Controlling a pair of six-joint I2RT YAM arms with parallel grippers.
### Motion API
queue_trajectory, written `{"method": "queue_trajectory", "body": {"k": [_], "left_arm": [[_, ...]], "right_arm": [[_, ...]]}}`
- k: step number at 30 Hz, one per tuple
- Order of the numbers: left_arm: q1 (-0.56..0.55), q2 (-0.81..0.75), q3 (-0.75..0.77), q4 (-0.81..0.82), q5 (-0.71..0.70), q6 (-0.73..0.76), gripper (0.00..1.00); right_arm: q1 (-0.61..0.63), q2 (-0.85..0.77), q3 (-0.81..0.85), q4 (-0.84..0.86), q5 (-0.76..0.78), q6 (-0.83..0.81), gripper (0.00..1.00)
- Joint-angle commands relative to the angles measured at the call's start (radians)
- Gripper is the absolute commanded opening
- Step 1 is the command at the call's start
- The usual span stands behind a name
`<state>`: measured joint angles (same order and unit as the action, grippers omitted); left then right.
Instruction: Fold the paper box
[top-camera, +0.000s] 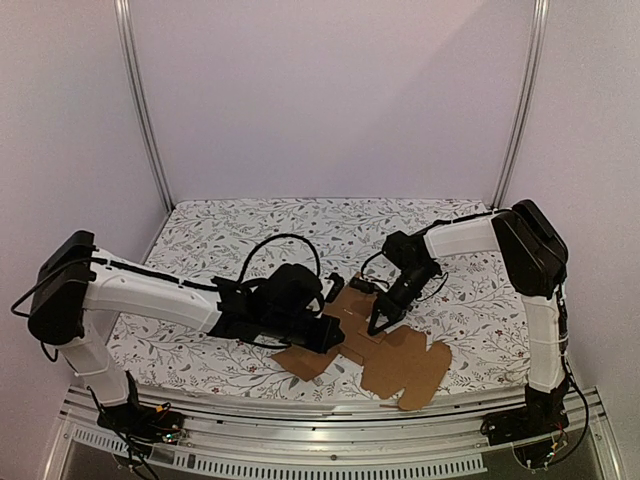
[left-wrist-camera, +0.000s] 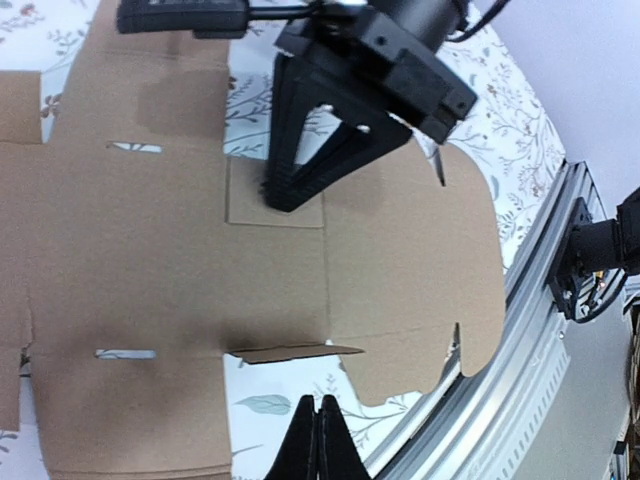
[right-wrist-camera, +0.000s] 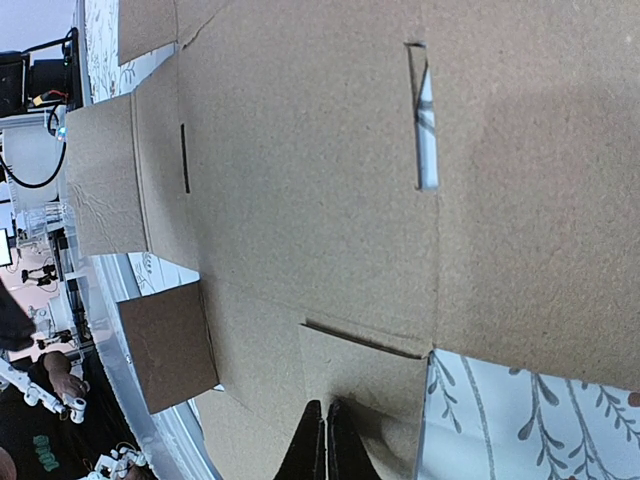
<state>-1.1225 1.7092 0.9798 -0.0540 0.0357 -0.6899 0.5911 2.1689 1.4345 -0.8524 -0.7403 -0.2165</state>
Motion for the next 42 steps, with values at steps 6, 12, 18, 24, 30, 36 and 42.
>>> {"method": "queue_trajectory", "body": {"k": [6, 12, 18, 24, 30, 36, 42], "left_arm": [[-0.083, 0.136, 0.073, -0.004, 0.025, -0.017, 0.00], [-0.082, 0.193, 0.137, 0.026, 0.025, 0.000, 0.00], [-0.061, 0.259, 0.200, -0.007, 0.028, 0.043, 0.00], [-0.045, 0.309, 0.207, -0.018, 0.042, 0.053, 0.00], [-0.046, 0.259, 0.156, 0.031, 0.018, 0.074, 0.00], [-0.051, 0.121, 0.130, 0.067, -0.032, 0.124, 0.00], [-0.058, 0.032, 0.072, -0.032, -0.030, 0.133, 0.00]], "right_arm": [[-0.009, 0.065, -0.017, -0.020, 0.117, 0.002, 0.02], [-0.010, 0.063, -0.019, -0.020, 0.113, 0.000, 0.02], [-0.011, 0.064, -0.019, -0.022, 0.110, -0.001, 0.03], [-0.012, 0.066, -0.019, -0.025, 0.104, -0.002, 0.03], [-0.015, 0.076, -0.014, -0.026, 0.095, 0.000, 0.04], [-0.017, 0.080, -0.013, -0.028, 0.093, 0.002, 0.04], [-0.016, 0.078, -0.013, -0.030, 0.092, 0.000, 0.04]]}}
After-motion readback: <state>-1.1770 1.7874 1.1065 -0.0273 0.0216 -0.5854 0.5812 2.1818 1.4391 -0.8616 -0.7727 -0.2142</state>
